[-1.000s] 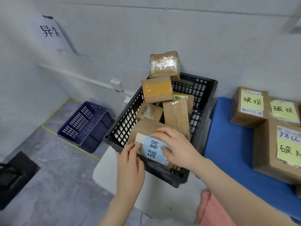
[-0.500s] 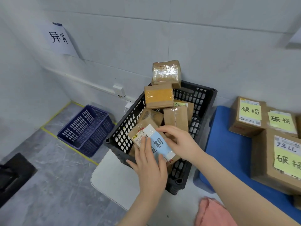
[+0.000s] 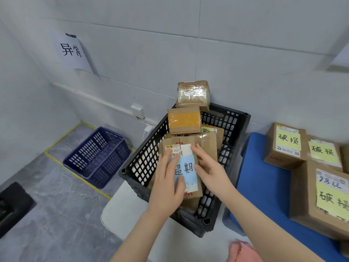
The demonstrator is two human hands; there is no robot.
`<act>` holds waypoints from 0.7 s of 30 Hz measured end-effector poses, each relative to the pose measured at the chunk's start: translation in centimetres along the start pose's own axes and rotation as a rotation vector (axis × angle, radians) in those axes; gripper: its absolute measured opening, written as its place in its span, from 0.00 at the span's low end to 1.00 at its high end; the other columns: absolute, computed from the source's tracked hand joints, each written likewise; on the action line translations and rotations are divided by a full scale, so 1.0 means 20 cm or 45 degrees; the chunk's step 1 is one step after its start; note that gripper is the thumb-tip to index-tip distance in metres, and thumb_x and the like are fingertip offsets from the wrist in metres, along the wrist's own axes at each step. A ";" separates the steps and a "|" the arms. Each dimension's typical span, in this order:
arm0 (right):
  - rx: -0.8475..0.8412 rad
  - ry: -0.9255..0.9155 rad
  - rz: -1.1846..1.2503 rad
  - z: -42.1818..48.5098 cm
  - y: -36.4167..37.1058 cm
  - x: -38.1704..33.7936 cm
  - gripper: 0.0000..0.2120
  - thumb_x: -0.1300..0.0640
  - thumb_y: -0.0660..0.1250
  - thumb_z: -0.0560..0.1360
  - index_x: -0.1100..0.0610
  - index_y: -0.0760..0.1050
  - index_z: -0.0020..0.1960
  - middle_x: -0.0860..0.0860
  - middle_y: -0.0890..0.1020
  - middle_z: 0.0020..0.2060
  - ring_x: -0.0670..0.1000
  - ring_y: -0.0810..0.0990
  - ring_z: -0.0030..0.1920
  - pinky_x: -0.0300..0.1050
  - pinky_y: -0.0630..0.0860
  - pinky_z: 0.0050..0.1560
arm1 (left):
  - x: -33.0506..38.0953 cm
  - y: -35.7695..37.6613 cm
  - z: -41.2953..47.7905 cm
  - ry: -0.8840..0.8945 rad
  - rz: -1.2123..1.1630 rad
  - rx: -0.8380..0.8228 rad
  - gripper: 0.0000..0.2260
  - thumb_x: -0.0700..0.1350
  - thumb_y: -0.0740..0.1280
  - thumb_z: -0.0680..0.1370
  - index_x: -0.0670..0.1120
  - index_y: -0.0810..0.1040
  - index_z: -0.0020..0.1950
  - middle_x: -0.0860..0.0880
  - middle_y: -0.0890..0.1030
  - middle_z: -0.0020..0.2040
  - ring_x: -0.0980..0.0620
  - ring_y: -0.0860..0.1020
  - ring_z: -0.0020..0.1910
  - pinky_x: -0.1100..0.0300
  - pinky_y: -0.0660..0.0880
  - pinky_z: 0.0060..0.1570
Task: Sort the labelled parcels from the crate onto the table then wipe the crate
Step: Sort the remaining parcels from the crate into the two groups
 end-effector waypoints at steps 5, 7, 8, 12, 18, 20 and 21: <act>-0.058 -0.015 -0.064 -0.03 0.10 -0.01 0.33 0.62 0.63 0.80 0.34 0.57 0.74 0.30 0.54 0.73 0.36 0.55 0.74 0.41 0.72 0.67 | -0.08 -0.06 0.09 -0.037 -0.083 -0.040 0.24 0.47 0.59 0.78 0.51 0.61 0.75 0.60 0.46 0.78 0.51 0.56 0.77 0.45 0.76 0.59; -0.045 -0.001 -0.061 -0.04 0.12 -0.03 0.34 0.63 0.64 0.79 0.36 0.56 0.75 0.34 0.52 0.76 0.29 0.55 0.71 0.33 0.72 0.62 | -0.08 -0.08 0.11 -0.016 -0.060 -0.022 0.25 0.47 0.59 0.77 0.51 0.63 0.75 0.61 0.48 0.78 0.52 0.57 0.77 0.46 0.77 0.58; -0.035 0.002 -0.057 -0.04 0.13 -0.05 0.34 0.63 0.64 0.79 0.37 0.56 0.75 0.36 0.52 0.76 0.26 0.55 0.69 0.30 0.72 0.60 | -0.06 -0.10 0.12 -0.011 -0.048 -0.015 0.25 0.47 0.58 0.77 0.51 0.63 0.75 0.61 0.49 0.78 0.53 0.57 0.76 0.47 0.77 0.57; 0.028 -0.028 0.008 -0.07 0.11 -0.16 0.33 0.63 0.63 0.79 0.36 0.57 0.75 0.34 0.52 0.76 0.32 0.61 0.71 0.39 0.79 0.55 | 0.06 -0.21 0.15 0.018 -0.021 0.015 0.27 0.50 0.53 0.73 0.56 0.64 0.73 0.63 0.52 0.77 0.58 0.59 0.75 0.54 0.79 0.51; 0.154 -0.117 0.113 -0.20 0.00 -0.35 0.31 0.64 0.63 0.79 0.33 0.62 0.72 0.35 0.58 0.75 0.45 0.69 0.71 0.45 0.81 0.52 | 0.29 -0.31 0.13 0.167 -0.040 0.016 0.30 0.49 0.54 0.70 0.55 0.64 0.74 0.62 0.53 0.77 0.59 0.58 0.75 0.58 0.77 0.52; 0.219 -0.103 0.112 -0.26 -0.04 -0.39 0.31 0.60 0.65 0.78 0.31 0.63 0.70 0.33 0.59 0.74 0.47 0.69 0.71 0.47 0.80 0.54 | 0.37 -0.32 0.14 0.205 -0.041 -0.011 0.30 0.49 0.55 0.69 0.56 0.64 0.73 0.63 0.54 0.77 0.58 0.62 0.73 0.61 0.79 0.45; 0.257 -0.098 0.103 -0.29 -0.06 -0.41 0.30 0.57 0.65 0.77 0.31 0.62 0.70 0.32 0.59 0.74 0.48 0.69 0.71 0.49 0.80 0.55 | 0.41 -0.31 0.14 0.232 -0.047 -0.030 0.30 0.50 0.55 0.69 0.58 0.64 0.72 0.64 0.54 0.77 0.57 0.64 0.72 0.63 0.79 0.41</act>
Point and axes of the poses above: each hand's wrist, its own z-axis towards the middle knuckle, its own y-axis out of the palm, x = y × z, the point moved 3 cm from there along z, towards the middle knuckle
